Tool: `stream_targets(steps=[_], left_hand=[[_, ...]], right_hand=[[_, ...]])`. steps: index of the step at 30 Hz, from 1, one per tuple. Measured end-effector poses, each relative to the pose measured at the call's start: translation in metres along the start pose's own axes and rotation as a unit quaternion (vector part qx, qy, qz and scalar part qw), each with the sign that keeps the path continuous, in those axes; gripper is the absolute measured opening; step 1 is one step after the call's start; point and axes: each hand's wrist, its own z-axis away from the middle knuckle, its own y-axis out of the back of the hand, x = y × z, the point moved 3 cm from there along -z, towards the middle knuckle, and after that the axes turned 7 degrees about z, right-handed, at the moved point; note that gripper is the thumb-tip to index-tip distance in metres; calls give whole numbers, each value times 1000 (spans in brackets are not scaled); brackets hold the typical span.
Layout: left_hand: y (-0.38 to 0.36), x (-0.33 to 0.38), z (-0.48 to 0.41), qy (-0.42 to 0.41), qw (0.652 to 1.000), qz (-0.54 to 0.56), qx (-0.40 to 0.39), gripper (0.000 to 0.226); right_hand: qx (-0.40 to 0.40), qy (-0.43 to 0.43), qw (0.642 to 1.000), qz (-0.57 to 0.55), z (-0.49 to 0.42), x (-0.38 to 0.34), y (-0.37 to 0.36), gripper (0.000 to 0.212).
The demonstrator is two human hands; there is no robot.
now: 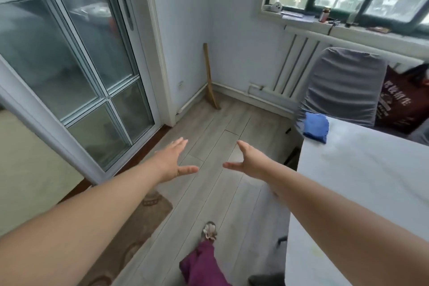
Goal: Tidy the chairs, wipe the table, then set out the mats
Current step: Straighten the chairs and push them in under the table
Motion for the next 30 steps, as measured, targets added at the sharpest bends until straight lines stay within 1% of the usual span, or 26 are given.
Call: stream_targets(steps=[2,5,6,14,18,20,21,24,28,30], left_hand=[[41,2,-63,-30,999,-14,15,106],[95,11,-143,-39,999,-14,35,104],[113,15,-177,-38,999,-11,29,104],[188,41,-336,-55,998,6,-27,96],[215,44,-430,-61,997,5,-54,97],[230,51,-494,-82,994,-5,-67,98],[235,56,-512,-85,994,-10,-71,97],[254,76,-590,-123,988,-14,-91,94],[292,140,-712,-187,973,-55,-126,93],[300,174,-744,-214,964,-70,-139,93]], right_hand=[[9,-15,1000,-15,-51,10,23,101],[26,-34,999,-31,-122,20,63,99],[29,-44,998,-43,-153,26,81,99],[41,-77,995,-54,-301,44,179,100],[40,-115,990,-77,-371,68,212,103],[50,-144,983,-97,-411,87,232,103],[54,-153,982,-100,-421,93,239,103],[81,-200,968,-125,-462,124,273,101],[148,-293,927,-182,-497,171,335,100],[162,-317,911,-208,-498,186,352,98]])
